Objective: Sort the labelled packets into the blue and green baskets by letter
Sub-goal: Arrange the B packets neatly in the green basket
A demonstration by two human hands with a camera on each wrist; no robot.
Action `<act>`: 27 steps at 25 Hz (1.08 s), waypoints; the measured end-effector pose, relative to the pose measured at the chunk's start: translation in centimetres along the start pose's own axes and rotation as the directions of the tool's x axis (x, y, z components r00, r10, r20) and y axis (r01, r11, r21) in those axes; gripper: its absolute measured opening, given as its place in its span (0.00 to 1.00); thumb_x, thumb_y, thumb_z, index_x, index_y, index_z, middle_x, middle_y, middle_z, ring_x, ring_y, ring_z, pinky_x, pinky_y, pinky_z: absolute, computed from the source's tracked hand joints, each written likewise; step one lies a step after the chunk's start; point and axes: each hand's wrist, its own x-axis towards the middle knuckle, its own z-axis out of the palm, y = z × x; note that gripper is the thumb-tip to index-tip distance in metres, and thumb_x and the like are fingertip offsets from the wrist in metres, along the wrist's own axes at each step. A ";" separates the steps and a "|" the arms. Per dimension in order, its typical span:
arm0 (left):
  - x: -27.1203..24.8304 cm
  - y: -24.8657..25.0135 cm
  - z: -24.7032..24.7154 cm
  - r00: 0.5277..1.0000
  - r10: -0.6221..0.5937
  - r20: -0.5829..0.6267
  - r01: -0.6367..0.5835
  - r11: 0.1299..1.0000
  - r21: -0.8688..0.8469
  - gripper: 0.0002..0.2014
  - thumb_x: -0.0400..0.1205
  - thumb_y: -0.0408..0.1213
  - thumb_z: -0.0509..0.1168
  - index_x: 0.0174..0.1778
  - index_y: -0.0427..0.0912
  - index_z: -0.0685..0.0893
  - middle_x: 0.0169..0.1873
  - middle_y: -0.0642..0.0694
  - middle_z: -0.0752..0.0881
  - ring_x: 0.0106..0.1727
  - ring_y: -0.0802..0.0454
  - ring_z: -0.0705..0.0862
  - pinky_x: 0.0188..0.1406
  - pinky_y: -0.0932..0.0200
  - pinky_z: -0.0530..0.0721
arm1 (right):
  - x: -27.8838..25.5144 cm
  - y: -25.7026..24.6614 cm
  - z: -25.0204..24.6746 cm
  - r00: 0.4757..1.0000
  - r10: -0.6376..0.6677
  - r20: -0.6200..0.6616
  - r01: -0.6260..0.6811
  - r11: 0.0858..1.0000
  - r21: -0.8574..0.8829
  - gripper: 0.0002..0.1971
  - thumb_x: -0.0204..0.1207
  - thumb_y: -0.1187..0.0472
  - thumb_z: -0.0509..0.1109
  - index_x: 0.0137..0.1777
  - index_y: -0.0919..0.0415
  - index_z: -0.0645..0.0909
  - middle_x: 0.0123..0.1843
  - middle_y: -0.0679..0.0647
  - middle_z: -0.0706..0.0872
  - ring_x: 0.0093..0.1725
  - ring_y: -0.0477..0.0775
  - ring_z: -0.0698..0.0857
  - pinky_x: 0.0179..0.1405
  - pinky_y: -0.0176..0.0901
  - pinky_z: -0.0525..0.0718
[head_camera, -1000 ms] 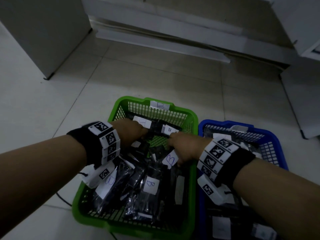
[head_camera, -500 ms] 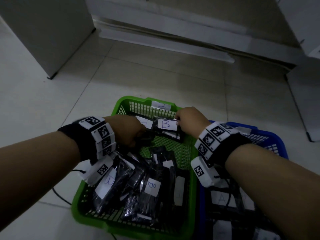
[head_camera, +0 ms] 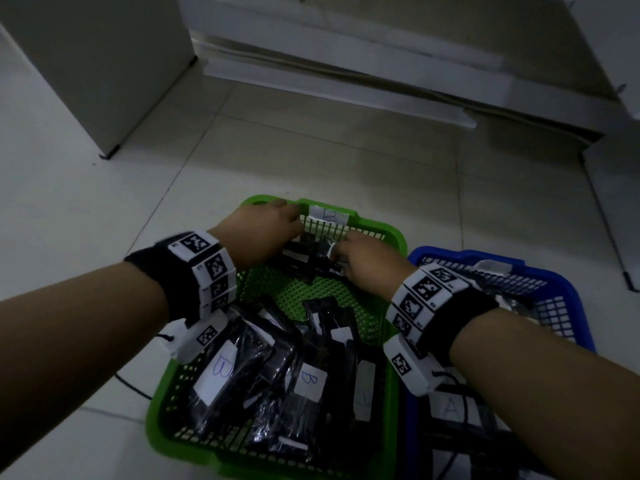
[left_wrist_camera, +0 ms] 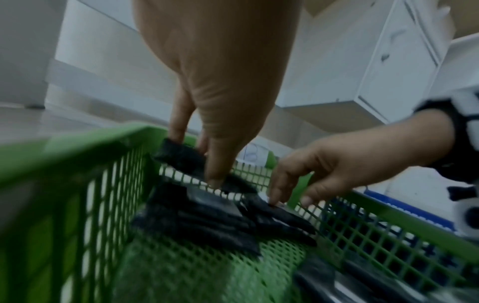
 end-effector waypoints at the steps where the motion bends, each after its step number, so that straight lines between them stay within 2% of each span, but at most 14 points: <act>1: 0.1 0.0 0.4 0.998 -0.006 0.060 0.006 1.000 0.008 0.12 0.80 0.35 0.64 0.60 0.43 0.79 0.61 0.42 0.77 0.60 0.42 0.79 0.39 0.51 0.79 | 0.0 0.0 -0.2 1.000 0.012 0.019 -0.012 1.000 0.004 0.17 0.79 0.66 0.64 0.66 0.57 0.80 0.60 0.59 0.76 0.57 0.63 0.81 0.53 0.49 0.81; 3: 0.5 -0.5 1.0 0.983 0.007 0.183 0.000 0.999 -0.040 0.11 0.81 0.34 0.62 0.58 0.42 0.80 0.62 0.42 0.76 0.61 0.43 0.79 0.47 0.52 0.79 | -0.1 -0.1 -0.8 0.995 0.033 0.094 -0.034 0.999 0.009 0.17 0.80 0.62 0.65 0.68 0.56 0.80 0.62 0.60 0.76 0.59 0.63 0.81 0.54 0.46 0.78; 6: 1.0 -1.8 1.5 0.964 0.058 0.261 -0.021 0.989 -0.146 0.12 0.80 0.34 0.64 0.59 0.42 0.82 0.65 0.44 0.75 0.62 0.45 0.79 0.58 0.53 0.79 | -0.9 -0.9 -1.6 0.981 0.031 0.191 -0.017 0.997 -0.075 0.22 0.79 0.57 0.69 0.73 0.56 0.76 0.66 0.60 0.76 0.64 0.62 0.79 0.58 0.45 0.78; 8: 0.9 -2.4 1.4 0.962 0.083 0.259 -0.031 0.979 -0.199 0.15 0.80 0.37 0.66 0.63 0.43 0.81 0.67 0.45 0.74 0.65 0.46 0.77 0.63 0.53 0.76 | -1.8 -1.7 -1.9 0.980 0.029 0.195 -0.015 0.997 -0.071 0.24 0.76 0.54 0.72 0.71 0.57 0.76 0.65 0.59 0.77 0.62 0.60 0.79 0.53 0.42 0.77; 10: 0.4 -1.9 0.9 0.963 0.131 0.237 -0.057 0.954 -0.294 0.16 0.78 0.38 0.68 0.62 0.47 0.82 0.65 0.47 0.77 0.64 0.48 0.78 0.62 0.57 0.75 | -2.8 -2.5 -1.6 0.960 0.034 0.277 -0.039 0.999 0.012 0.26 0.72 0.50 0.76 0.66 0.60 0.75 0.62 0.58 0.80 0.57 0.58 0.80 0.45 0.40 0.74; 12: -0.5 -0.7 1.2 0.921 0.201 0.334 -0.063 0.923 -0.381 0.16 0.76 0.39 0.71 0.61 0.49 0.84 0.61 0.49 0.81 0.61 0.51 0.80 0.59 0.60 0.77 | -3.6 -3.2 -0.6 0.924 0.036 0.380 -0.061 0.997 0.056 0.30 0.69 0.49 0.78 0.64 0.63 0.72 0.61 0.60 0.81 0.56 0.59 0.81 0.43 0.41 0.73; 14: -1.5 0.6 2.1 0.844 0.256 0.472 -0.049 0.912 -0.408 0.20 0.75 0.40 0.72 0.64 0.49 0.83 0.62 0.50 0.83 0.61 0.51 0.82 0.60 0.60 0.78 | -4.2 -3.6 0.1 0.921 0.044 0.387 -0.083 0.993 0.084 0.29 0.69 0.53 0.78 0.64 0.65 0.72 0.62 0.60 0.82 0.59 0.60 0.82 0.43 0.41 0.73; 17: -1.9 1.0 3.6 0.818 0.324 0.476 -0.111 0.900 -0.421 0.18 0.80 0.37 0.67 0.67 0.46 0.81 0.66 0.48 0.82 0.64 0.49 0.81 0.62 0.60 0.76 | -4.3 -2.9 -1.3 0.931 0.072 0.358 -0.148 0.971 0.190 0.21 0.73 0.56 0.75 0.63 0.60 0.79 0.63 0.56 0.83 0.58 0.56 0.82 0.47 0.39 0.76; 19: -1.8 0.7 4.0 0.798 0.344 0.494 -0.146 0.907 -0.395 0.17 0.82 0.39 0.65 0.67 0.45 0.81 0.68 0.46 0.78 0.69 0.48 0.76 0.68 0.59 0.72 | -3.8 -1.6 -2.6 0.935 0.186 0.301 -0.290 0.889 0.353 0.14 0.76 0.60 0.72 0.60 0.63 0.82 0.59 0.58 0.85 0.50 0.56 0.85 0.49 0.47 0.85; 21: -1.7 0.9 4.1 0.807 0.321 0.496 -0.161 0.927 -0.338 0.16 0.81 0.41 0.65 0.65 0.46 0.82 0.66 0.45 0.77 0.68 0.47 0.75 0.67 0.57 0.73 | -3.0 -0.3 -3.3 0.921 0.334 0.200 -0.383 0.683 0.621 0.07 0.76 0.67 0.70 0.52 0.68 0.80 0.52 0.67 0.88 0.42 0.62 0.89 0.51 0.58 0.89; 22: -1.6 0.9 4.2 0.812 0.317 0.490 -0.156 0.927 -0.341 0.14 0.80 0.41 0.66 0.62 0.46 0.82 0.63 0.45 0.79 0.65 0.46 0.77 0.64 0.56 0.74 | -2.9 0.0 -3.4 0.896 0.414 0.159 -0.385 0.547 0.744 0.06 0.74 0.70 0.69 0.49 0.66 0.76 0.49 0.70 0.87 0.42 0.67 0.90 0.50 0.64 0.89; 24: -1.6 0.9 4.2 0.801 0.301 0.517 -0.102 0.920 -0.378 0.12 0.80 0.37 0.66 0.58 0.44 0.83 0.57 0.45 0.83 0.59 0.46 0.81 0.56 0.58 0.76 | -2.4 0.1 -3.1 0.835 0.529 0.156 -0.369 0.327 0.870 0.17 0.72 0.76 0.69 0.50 0.59 0.66 0.47 0.65 0.79 0.42 0.74 0.89 0.44 0.68 0.89; 25: -1.6 0.9 4.1 0.792 0.299 0.533 -0.082 0.916 -0.392 0.11 0.79 0.36 0.66 0.58 0.43 0.83 0.56 0.45 0.84 0.57 0.46 0.82 0.54 0.58 0.76 | -2.3 -0.1 -2.7 0.822 0.547 0.159 -0.362 0.286 0.888 0.21 0.71 0.77 0.68 0.52 0.55 0.64 0.47 0.63 0.76 0.42 0.75 0.89 0.42 0.67 0.89; 27: -1.6 0.7 4.3 0.790 0.308 0.530 -0.073 0.906 -0.418 0.12 0.78 0.35 0.68 0.58 0.44 0.85 0.56 0.45 0.86 0.57 0.47 0.83 0.55 0.59 0.77 | -2.2 -0.4 -1.8 0.814 0.570 0.112 -0.364 0.351 0.862 0.22 0.72 0.78 0.67 0.53 0.53 0.64 0.49 0.61 0.76 0.41 0.72 0.89 0.35 0.63 0.91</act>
